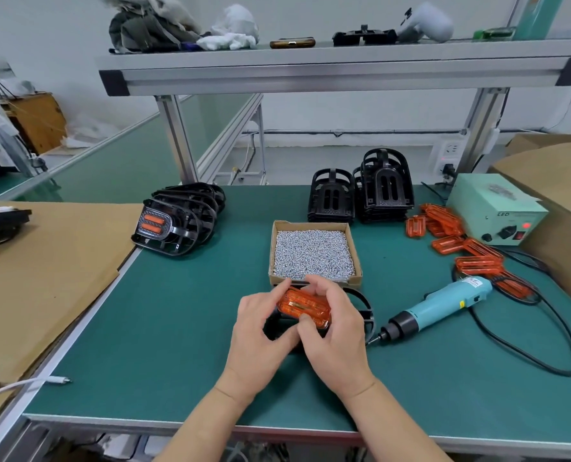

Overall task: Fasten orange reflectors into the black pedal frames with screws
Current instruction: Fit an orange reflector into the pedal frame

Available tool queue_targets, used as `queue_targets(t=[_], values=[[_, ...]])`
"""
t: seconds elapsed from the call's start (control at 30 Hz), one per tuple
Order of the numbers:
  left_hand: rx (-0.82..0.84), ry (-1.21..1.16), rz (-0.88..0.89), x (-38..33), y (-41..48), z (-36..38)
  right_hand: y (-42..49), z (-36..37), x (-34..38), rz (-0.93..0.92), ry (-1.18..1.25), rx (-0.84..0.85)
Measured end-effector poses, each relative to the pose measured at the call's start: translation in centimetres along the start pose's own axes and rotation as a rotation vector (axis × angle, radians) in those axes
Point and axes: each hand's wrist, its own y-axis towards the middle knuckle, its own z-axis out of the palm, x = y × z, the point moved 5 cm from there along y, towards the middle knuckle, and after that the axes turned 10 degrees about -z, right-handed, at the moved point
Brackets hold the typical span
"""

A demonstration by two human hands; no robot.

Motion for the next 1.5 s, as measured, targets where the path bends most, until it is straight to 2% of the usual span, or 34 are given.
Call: queue_targets(t=[0.23,0.4,0.5,0.7,1.0,1.2,1.33,1.5], values=[[-0.011,-0.056,-0.066,0.4,0.2,-0.1,-0.2,0.1,-0.1,-0.019,0.023,-0.004],[-0.053,-0.095,-0.089,0.9,0.3,-0.5,-0.2,-1.3,0.0,-0.169,-0.038,-0.207],[-0.074,-0.106,-0.120,1.1,0.5,-0.7,-0.2,-2.0,-0.5,-0.147,-0.094,-0.281],[-0.078,-0.093,-0.127,1.2,0.5,-0.7,-0.6,-1.4,-1.3,0.033,-0.047,-0.172],[-0.071,-0.109,-0.115,1.0,0.5,-0.6,-0.2,-1.7,-0.6,0.088,-0.072,0.025],[-0.033,-0.075,-0.125,1.0,0.4,-0.4,1.3,-2.4,-1.7,0.237,-0.104,0.145],[-0.013,-0.073,-0.108,0.8,0.4,-0.2,2.2,-3.4,-2.2,0.221,-0.218,0.133],[-0.119,-0.072,-0.123,1.9,0.7,-0.8,2.9,-4.8,-2.9,0.261,-0.296,0.086]])
